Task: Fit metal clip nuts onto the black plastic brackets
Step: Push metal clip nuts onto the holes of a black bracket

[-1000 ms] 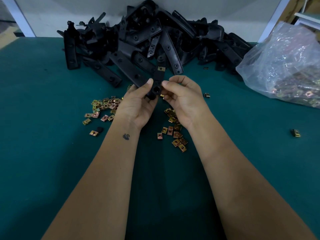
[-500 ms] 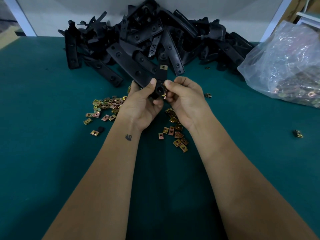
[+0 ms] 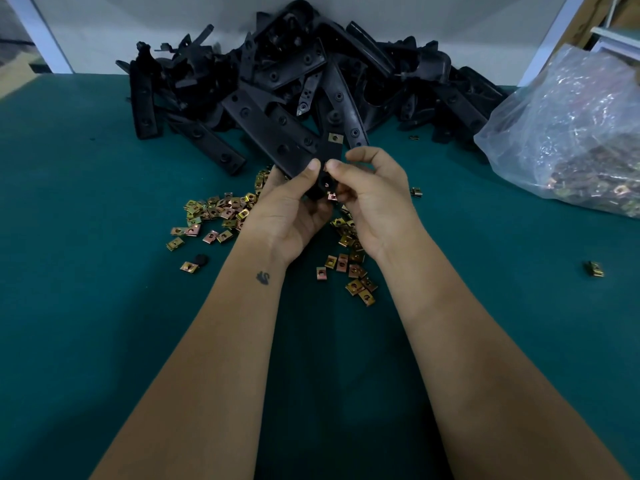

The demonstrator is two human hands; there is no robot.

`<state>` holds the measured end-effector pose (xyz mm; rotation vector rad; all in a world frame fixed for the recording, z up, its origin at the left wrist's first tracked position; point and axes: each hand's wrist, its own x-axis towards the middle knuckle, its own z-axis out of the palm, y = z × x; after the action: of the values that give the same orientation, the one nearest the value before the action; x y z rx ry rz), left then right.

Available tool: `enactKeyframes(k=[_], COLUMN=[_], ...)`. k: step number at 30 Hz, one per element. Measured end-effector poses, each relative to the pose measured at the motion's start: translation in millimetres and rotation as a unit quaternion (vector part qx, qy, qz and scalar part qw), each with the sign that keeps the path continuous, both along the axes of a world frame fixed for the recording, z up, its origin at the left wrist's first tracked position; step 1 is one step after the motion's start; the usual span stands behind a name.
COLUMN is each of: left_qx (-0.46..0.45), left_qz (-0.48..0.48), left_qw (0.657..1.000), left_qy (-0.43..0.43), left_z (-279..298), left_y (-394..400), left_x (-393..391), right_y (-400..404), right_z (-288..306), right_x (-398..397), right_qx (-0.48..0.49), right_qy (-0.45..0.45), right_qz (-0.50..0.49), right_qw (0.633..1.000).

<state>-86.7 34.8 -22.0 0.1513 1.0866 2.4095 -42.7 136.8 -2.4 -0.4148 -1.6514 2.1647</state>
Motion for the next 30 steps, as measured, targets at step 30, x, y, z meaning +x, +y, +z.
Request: enactKeyframes(k=[30], left_qx=[0.041], left_qz=[-0.023], left_qw=[0.994], left_qy=[-0.100], left_z=[-1], left_y=[0], left_x=[0], right_y=[-15], right_z=[-8], right_x=[4], right_qx=[0.564], right_qy=[0.055], right_qz=[-0.144], right_qw=[0.811])
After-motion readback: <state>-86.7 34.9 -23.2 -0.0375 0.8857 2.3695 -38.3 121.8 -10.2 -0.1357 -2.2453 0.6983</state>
